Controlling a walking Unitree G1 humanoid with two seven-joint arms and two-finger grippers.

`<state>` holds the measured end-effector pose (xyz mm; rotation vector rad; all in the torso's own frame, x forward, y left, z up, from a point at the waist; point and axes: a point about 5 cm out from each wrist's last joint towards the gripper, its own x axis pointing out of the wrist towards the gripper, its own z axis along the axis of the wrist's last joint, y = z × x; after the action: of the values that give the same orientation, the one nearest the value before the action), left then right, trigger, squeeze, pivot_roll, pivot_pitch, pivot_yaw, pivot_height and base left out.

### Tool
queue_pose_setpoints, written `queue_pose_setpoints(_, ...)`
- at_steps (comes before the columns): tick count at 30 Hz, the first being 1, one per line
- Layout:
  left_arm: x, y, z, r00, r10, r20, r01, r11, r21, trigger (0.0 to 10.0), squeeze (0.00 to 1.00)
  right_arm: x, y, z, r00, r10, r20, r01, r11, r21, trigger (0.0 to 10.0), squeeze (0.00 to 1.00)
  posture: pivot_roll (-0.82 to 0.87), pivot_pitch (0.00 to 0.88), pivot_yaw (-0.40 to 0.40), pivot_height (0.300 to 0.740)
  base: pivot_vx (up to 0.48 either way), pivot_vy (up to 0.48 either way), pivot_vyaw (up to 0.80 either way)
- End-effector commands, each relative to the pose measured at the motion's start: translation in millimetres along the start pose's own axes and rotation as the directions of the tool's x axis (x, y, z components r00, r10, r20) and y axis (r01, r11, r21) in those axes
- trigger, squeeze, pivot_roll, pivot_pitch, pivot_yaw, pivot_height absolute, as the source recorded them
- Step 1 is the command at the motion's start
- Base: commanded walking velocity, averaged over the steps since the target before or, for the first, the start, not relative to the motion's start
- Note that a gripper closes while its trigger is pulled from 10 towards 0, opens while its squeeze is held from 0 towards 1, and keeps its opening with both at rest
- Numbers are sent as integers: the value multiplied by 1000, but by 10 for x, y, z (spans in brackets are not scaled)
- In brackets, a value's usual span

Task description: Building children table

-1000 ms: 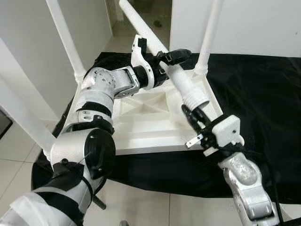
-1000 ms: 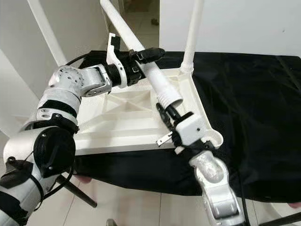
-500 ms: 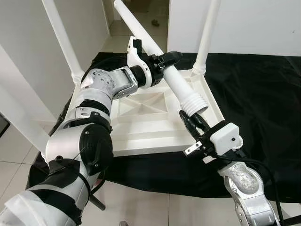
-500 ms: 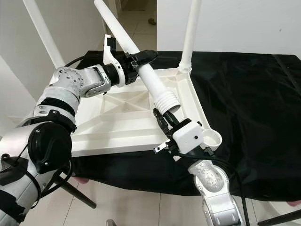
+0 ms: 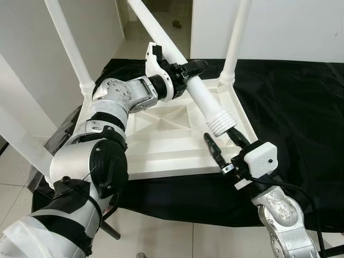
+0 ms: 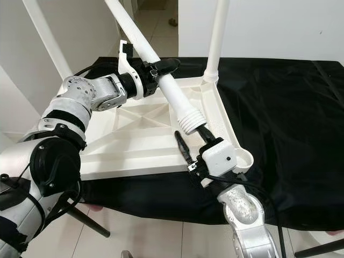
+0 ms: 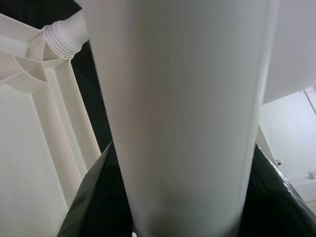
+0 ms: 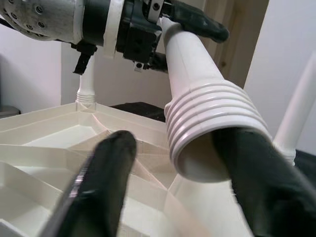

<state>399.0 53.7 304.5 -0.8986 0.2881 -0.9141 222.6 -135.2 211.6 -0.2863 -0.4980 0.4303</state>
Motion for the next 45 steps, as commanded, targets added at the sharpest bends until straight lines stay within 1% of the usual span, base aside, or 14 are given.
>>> queue_pose_setpoints(1,-34,-6,73,1000,6,6,-7,999,38,10000,0,-23,-29,88,999,-35,37,34,999,3,10000,1000,-97,98,96,740,0,0,0)
queue_pose_setpoints(5,-42,8,84,1000,17,12,-18,999,38,10000,0,-71,27,85,999,-23,41,22,999,27,10000,1000,-101,92,101,740,0,0,0)
queue_pose_setpoints(6,-54,26,99,999,30,18,-31,999,39,10000,0,-147,86,51,999,-44,25,43,998,54,10000,0,-103,90,116,740,0,0,0)
queue_pose_setpoints(15,-64,28,126,999,39,18,-40,997,64,10000,0,-267,110,-10,993,-115,-30,117,990,83,10000,0,-100,95,128,740,0,0,0)
queue_pose_setpoints(20,-32,25,88,1000,25,4,-25,973,228,10000,0,-214,-52,26,980,-190,-57,196,969,152,10000,0,-99,100,114,740,0,0,0)
queue_pose_setpoints(22,-24,25,83,1000,24,8,-25,969,245,10000,0,-200,-74,35,979,-198,-57,205,965,164,10000,0,-99,100,114,740,0,0,0)
queue_pose_setpoints(26,-6,69,44,999,44,27,-50,942,333,10000,0,-115,-120,57,983,-175,-60,183,965,190,10000,0,-92,102,102,740,0,0,0)
queue_pose_setpoints(28,17,73,28,997,50,62,-72,902,426,10000,0,-12,-168,68,988,-137,-73,150,966,212,10000,0,-85,104,86,740,0,0,0)
queue_pose_setpoints(34,45,41,33,993,48,112,-97,870,484,10000,0,99,-210,22,988,-89,-129,117,966,230,10000,0,-76,107,75,740,0,0,0)
queue_pose_setpoints(35,77,-24,38,988,32,153,-109,839,533,10000,0,196,-248,-4,986,-49,-156,82,974,212,10000,0,-72,103,68,740,0,0,0)
queue_pose_setpoints(36,77,-24,38,988,32,153,-109,839,533,10000,0,196,-248,-4,986,-49,-156,82,974,212,10000,0,-72,103,68,740,0,0,0)
queue_pose_setpoints(39,122,-150,40,975,-8,220,-131,783,608,10000,0,334,-279,-14,983,8,-181,32,976,214,10000,0,-63,99,61,740,0,0,0)
queue_pose_setpoints(43,131,-184,45,970,-14,244,-144,773,618,10000,0,367,-281,-23,982,19,-187,21,977,211,10000,0,-61,96,58,740,0,0,0)
queue_pose_setpoints(45,143,-257,42,959,-37,280,-161,742,651,10000,0,420,-296,-34,980,21,-197,20,979,204,10000,0,-59,93,55,740,0,0,0)
